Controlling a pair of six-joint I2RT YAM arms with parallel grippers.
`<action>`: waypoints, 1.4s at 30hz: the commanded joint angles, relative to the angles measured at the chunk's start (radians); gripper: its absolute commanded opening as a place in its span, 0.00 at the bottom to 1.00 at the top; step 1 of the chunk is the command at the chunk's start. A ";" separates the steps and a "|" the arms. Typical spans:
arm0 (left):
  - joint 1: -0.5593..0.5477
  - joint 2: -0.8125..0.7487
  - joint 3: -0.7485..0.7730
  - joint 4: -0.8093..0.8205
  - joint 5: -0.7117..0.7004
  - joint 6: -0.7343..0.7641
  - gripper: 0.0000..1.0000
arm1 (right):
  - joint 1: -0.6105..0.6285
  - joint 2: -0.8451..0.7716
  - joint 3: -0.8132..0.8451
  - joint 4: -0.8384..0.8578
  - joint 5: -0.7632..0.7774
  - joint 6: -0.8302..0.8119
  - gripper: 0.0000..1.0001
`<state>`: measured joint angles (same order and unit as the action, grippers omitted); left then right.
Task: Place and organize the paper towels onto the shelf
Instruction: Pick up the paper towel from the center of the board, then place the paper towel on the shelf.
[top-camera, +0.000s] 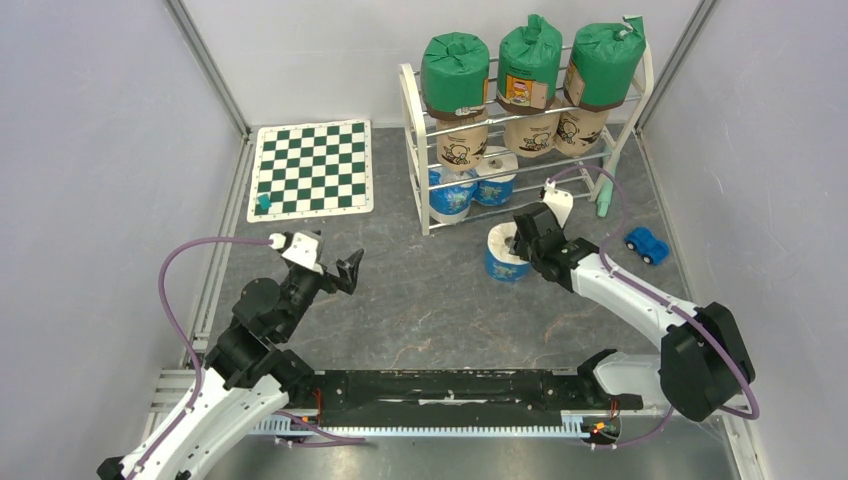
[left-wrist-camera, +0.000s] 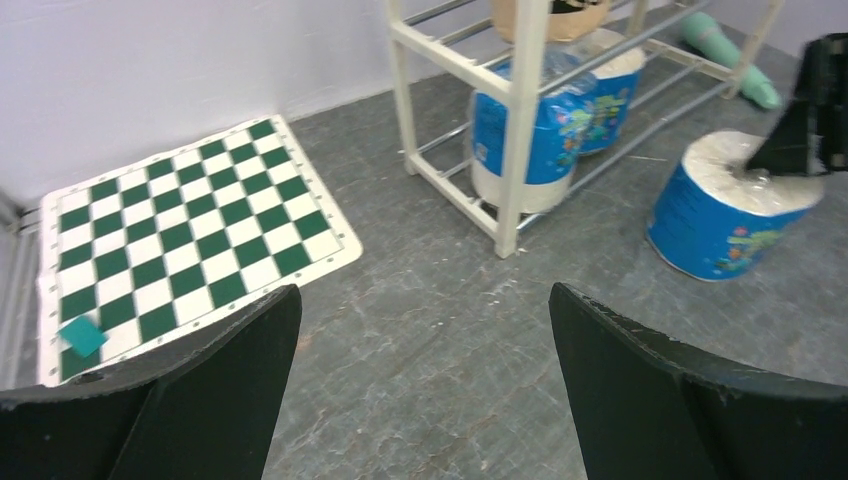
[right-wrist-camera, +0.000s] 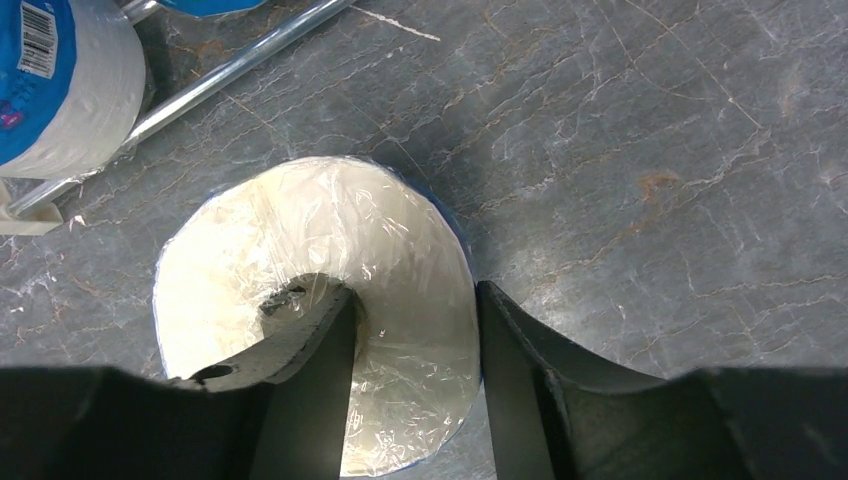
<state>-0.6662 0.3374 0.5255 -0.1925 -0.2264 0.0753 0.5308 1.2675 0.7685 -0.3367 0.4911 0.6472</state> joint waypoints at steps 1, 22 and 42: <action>0.016 -0.002 0.001 0.007 -0.176 -0.014 1.00 | -0.021 0.005 -0.005 0.005 -0.002 -0.006 0.42; 0.130 -0.021 0.001 -0.019 -0.453 -0.065 1.00 | -0.269 -0.009 0.067 0.196 -0.067 -0.169 0.02; 0.182 -0.018 -0.003 -0.023 -0.400 -0.116 1.00 | -0.394 0.184 0.188 0.474 -0.084 -0.189 0.03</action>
<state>-0.4976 0.3244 0.5240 -0.2321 -0.6441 0.0002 0.1493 1.4425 0.8986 -0.0147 0.3985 0.4656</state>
